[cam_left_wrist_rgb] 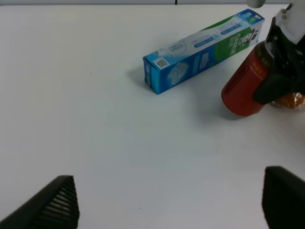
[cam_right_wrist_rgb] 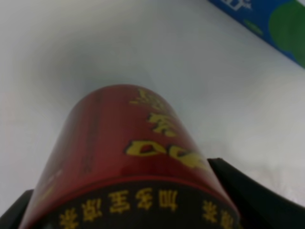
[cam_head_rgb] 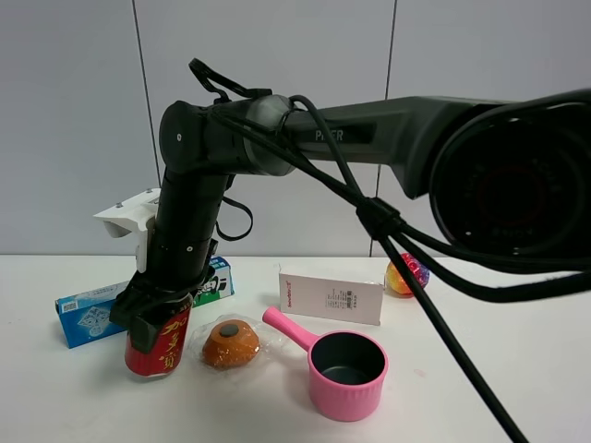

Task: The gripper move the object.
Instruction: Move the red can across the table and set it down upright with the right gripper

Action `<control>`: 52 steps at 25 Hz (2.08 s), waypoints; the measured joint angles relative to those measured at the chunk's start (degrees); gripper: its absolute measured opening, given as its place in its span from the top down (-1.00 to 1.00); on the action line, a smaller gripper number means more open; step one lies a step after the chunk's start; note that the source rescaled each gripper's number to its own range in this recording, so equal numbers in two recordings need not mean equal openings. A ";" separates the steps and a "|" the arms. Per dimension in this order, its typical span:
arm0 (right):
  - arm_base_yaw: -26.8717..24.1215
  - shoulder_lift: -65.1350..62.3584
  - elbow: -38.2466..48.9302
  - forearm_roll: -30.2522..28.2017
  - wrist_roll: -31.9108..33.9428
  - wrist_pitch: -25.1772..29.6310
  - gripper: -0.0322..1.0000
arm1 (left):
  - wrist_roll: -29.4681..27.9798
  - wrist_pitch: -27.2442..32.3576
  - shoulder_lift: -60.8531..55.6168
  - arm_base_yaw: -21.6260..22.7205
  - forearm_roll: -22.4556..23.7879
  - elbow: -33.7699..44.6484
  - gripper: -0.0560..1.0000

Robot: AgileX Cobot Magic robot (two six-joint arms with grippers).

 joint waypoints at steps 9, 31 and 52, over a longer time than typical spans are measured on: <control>0.00 0.00 0.00 0.05 -0.36 -1.08 0.94 | 0.00 0.00 0.00 0.00 0.00 0.00 -1.00; 0.00 0.00 0.00 -0.05 -0.36 1.06 0.94 | 0.00 0.00 0.00 0.00 0.00 0.00 -1.00; 0.00 -0.87 -0.50 1.10 4.24 0.25 -0.08 | 0.00 0.00 0.00 0.00 0.00 0.00 -1.00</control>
